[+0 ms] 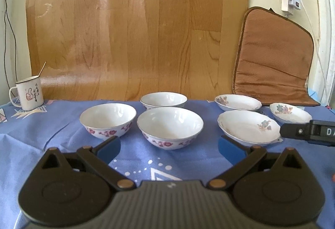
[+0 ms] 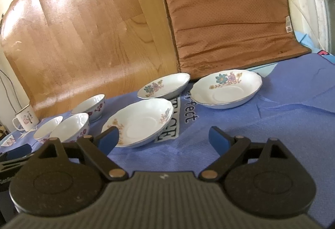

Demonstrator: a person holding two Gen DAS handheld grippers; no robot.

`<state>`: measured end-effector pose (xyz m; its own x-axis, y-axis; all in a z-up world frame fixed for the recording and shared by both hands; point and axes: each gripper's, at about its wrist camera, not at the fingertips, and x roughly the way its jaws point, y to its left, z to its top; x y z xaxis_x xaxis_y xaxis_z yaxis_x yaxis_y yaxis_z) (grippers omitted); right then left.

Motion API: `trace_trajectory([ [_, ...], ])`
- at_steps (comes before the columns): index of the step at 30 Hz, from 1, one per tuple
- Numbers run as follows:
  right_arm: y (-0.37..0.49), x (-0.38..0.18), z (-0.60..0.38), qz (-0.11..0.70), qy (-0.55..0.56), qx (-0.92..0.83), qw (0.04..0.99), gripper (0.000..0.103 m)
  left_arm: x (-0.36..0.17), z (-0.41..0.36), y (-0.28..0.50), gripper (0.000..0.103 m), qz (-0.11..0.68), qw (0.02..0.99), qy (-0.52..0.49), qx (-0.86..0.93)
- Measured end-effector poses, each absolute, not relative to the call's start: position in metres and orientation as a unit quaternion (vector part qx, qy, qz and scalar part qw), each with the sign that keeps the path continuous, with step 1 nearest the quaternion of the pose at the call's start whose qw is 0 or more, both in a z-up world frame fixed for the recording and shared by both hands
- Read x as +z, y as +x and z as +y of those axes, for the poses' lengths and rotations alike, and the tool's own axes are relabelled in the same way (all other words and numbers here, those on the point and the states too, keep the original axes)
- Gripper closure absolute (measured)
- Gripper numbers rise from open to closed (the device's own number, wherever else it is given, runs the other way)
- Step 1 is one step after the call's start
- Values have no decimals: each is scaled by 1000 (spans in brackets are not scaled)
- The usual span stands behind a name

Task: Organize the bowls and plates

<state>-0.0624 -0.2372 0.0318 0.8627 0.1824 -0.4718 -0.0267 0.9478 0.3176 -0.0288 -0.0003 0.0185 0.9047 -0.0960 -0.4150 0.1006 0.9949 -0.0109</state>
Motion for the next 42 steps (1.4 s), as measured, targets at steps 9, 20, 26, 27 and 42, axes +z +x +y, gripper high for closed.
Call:
trace_trajectory([
  [9,-59,30,-234,271,138,38,952,8,18,-1,-31,0,211,976,7,-56],
  [20,-60,30,-235,273,137,22,952,8,18,-1,-30,0,212,976,7,-56],
  [26,-64,31,-237,266,141,15,954,8,18,-2,-34,0,210,976,14,-54],
  [27,-66,31,-237,263,140,17,954,8,18,-2,-34,0,211,976,16,-53],
  [42,-67,37,-237,271,145,93,947,28,41,15,-26,1,293,935,-109,-166],
])
